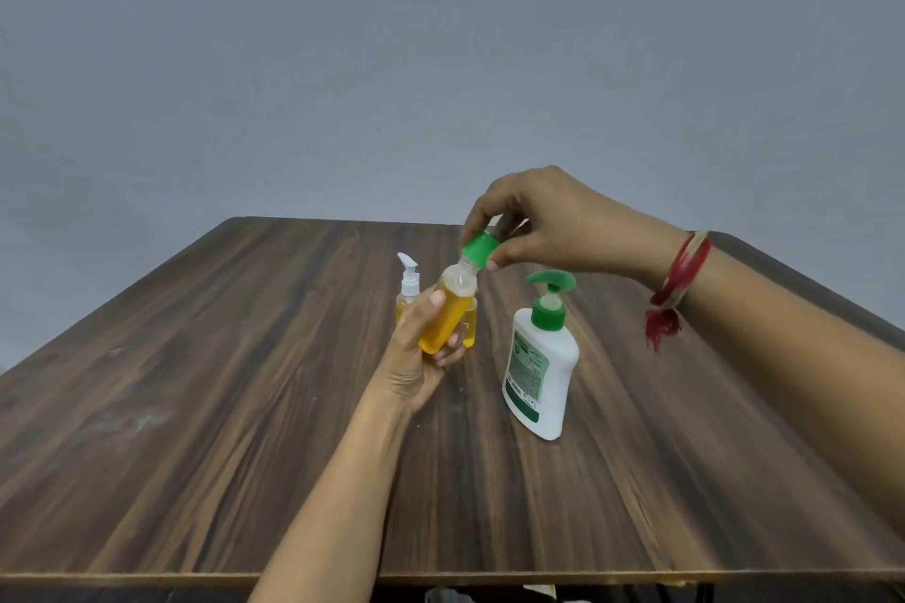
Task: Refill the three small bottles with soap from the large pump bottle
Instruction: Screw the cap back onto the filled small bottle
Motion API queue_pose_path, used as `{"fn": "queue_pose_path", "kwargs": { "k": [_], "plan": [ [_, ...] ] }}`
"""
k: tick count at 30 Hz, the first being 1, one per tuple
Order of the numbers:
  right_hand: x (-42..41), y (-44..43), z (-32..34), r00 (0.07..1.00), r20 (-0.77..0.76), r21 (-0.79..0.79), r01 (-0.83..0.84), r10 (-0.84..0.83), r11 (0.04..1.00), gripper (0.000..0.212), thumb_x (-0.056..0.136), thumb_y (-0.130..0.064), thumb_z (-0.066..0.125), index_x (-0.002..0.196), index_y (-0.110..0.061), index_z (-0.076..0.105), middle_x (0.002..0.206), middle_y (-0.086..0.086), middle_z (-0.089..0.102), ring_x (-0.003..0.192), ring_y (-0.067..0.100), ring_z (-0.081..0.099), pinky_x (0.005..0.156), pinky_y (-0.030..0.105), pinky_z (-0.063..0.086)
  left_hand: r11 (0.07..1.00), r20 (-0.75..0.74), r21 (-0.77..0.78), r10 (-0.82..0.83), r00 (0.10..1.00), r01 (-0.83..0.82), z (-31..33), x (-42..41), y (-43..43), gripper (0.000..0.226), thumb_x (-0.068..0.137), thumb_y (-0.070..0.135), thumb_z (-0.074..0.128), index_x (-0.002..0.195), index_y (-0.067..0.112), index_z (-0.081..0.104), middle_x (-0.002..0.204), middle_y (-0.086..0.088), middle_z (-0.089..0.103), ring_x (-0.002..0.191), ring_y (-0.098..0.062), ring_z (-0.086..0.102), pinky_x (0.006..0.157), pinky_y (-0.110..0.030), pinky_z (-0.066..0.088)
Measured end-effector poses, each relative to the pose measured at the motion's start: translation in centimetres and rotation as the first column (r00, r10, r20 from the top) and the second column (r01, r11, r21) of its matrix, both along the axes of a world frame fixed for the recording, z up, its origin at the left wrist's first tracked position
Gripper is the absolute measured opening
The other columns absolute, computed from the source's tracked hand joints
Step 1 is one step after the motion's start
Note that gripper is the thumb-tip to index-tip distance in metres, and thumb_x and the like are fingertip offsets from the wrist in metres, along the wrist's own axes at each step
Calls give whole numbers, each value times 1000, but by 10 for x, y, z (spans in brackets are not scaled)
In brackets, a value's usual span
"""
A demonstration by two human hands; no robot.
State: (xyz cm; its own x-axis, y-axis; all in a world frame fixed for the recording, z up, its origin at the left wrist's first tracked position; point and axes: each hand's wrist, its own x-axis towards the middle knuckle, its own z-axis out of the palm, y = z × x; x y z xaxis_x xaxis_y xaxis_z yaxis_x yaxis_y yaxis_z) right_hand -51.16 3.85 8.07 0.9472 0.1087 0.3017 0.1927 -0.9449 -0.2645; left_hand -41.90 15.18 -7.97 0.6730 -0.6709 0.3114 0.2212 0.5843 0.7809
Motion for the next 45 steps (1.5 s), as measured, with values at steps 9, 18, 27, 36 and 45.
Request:
{"fn": "queue_pose_path", "kwargs": {
  "k": [9,18,27,36,45],
  "plan": [
    [10,-4,4,977,-207,-56,37,-47,998,23,82,-34,70,82,-12,71,64,-6,67,58,6,66,62,20,52,999,93,38,26,995,-29,2,-1,0,43,46,58,85,74,27,73,53,8,45,43,-2,39,38,-13,26],
    [-1,-9,6,993,-116,124,38,-24,991,39,72,-28,80,107,-26,61,105,-8,64,71,10,69,60,19,54,999,78,37,10,997,-13,3,-3,0,45,43,59,86,73,28,74,51,7,46,42,-2,41,40,-15,23],
    [3,2,-1,973,140,-174,209,-186,962,55,80,-73,40,106,-28,60,76,-10,64,65,0,53,59,25,39,1000,15,-9,2,1000,-1,0,2,0,66,41,56,89,88,15,66,53,4,53,38,-2,40,38,-14,27],
    [1,5,-3,985,27,-294,172,-172,940,74,79,-73,43,62,-3,57,58,11,64,56,22,59,56,32,46,1000,59,16,-28,998,27,1,-1,0,51,46,56,87,78,21,70,53,6,45,42,-2,40,41,-16,22],
    [-4,-2,4,982,-187,-27,-27,21,999,15,80,-24,74,88,-16,64,72,-8,67,57,13,65,60,27,54,999,30,23,-43,999,42,0,-4,0,52,43,54,89,80,22,73,52,6,45,41,-1,40,40,-14,22]
  ]
}}
